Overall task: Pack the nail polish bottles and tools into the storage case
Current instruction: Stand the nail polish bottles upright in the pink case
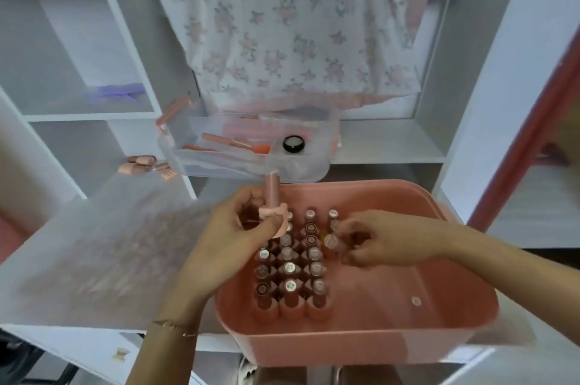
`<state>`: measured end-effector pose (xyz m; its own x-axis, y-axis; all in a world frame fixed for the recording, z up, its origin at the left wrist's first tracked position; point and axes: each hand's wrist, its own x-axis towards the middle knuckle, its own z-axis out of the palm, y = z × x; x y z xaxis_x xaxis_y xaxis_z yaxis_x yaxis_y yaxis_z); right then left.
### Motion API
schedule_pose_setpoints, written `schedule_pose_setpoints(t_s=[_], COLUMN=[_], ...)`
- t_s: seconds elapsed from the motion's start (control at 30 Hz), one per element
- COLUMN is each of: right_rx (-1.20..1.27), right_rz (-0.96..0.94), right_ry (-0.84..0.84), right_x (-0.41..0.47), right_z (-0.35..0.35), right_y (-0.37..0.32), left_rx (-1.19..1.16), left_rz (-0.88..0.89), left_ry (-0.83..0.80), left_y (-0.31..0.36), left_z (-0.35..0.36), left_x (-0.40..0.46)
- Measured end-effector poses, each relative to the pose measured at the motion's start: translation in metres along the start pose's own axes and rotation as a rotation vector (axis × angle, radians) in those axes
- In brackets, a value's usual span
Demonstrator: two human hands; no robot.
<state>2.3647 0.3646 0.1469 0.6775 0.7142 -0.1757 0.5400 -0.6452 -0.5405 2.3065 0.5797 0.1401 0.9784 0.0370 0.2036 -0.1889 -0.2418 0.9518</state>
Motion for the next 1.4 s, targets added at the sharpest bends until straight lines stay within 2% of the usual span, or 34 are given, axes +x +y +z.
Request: schedule_pose_setpoints(t_s=[0.13, 0.23, 0.33, 0.67, 1.4], right_rx=[-0.221, -0.213, -0.202, -0.236, -0.317], right_rz=[0.064, 0.097, 0.129, 0.165, 0.019], right_ry=[-0.023, 0.031, 0.024, 0.017, 0.198], right_x=[0.006, 0.006, 0.007, 0.010, 0.010], right_z=[0.019, 0.022, 0.024, 0.030, 0.028], right_y=[0.010, 0.015, 0.018, 0.009, 0.012], left_rx=[0.226, 0.478, 0.571, 0.548, 0.440], left_rz=[0.053, 0.122, 0.142, 0.156, 0.156], left_ry=[0.035, 0.012, -0.028, -0.130, -0.096], left_y=[-0.007, -0.011, -0.013, -0.014, -0.016], left_z=[0.004, 0.008, 0.008, 0.003, -0.002], left_x=[-0.001, -0.004, -0.004, 0.000, 0.001])
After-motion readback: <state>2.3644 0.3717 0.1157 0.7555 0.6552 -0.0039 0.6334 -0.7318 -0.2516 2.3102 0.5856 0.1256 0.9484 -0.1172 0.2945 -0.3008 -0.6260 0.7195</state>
